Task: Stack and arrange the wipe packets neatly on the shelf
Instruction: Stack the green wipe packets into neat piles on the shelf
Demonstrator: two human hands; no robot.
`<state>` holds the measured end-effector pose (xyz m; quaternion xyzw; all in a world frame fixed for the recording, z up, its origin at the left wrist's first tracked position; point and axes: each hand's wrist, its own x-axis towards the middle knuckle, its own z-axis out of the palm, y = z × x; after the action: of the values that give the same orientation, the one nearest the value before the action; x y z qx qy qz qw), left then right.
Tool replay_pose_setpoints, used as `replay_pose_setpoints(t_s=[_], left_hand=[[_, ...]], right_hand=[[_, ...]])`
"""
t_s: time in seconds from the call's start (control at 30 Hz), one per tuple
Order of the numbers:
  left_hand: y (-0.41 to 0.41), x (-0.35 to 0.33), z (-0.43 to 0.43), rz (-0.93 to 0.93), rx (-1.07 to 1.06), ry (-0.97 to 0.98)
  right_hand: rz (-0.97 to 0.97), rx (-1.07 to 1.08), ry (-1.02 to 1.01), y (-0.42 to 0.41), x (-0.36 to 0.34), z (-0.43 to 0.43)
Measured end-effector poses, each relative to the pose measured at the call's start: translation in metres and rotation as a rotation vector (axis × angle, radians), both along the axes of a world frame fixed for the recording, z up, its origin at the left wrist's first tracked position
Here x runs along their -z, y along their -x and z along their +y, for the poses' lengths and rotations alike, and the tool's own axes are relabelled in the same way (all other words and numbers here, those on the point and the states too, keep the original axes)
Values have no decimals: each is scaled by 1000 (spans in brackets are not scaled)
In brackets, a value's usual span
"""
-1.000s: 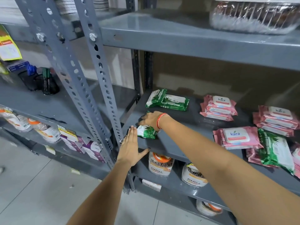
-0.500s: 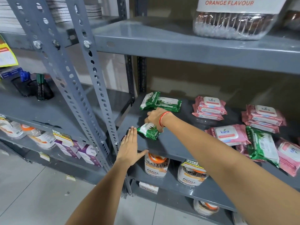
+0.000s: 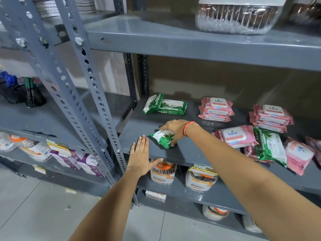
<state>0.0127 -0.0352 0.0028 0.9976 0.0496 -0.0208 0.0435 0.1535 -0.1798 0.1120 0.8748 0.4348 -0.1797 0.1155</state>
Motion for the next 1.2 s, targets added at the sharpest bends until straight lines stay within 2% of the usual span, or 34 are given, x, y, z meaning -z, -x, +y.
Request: replay_pose_setpoints(t_s=[0.27,0.53,0.7,1.0,1.2], left_hand=[[-2,8,3,-30,2,-27],[-4,12,4,-49,9,-34],[-4,11,4,-49,2,-39],[-2,13,2,-59,-17,-53],[-1,12,0,-68,-28,-80]], right_hand=[[-158,279,-224,18,36,2],[-223,403,-364,29,50,-6],[-203,443,-420,39,56,-1],[-254,458,-414,46,58,11],[-222,453,-411,47,54,14]])
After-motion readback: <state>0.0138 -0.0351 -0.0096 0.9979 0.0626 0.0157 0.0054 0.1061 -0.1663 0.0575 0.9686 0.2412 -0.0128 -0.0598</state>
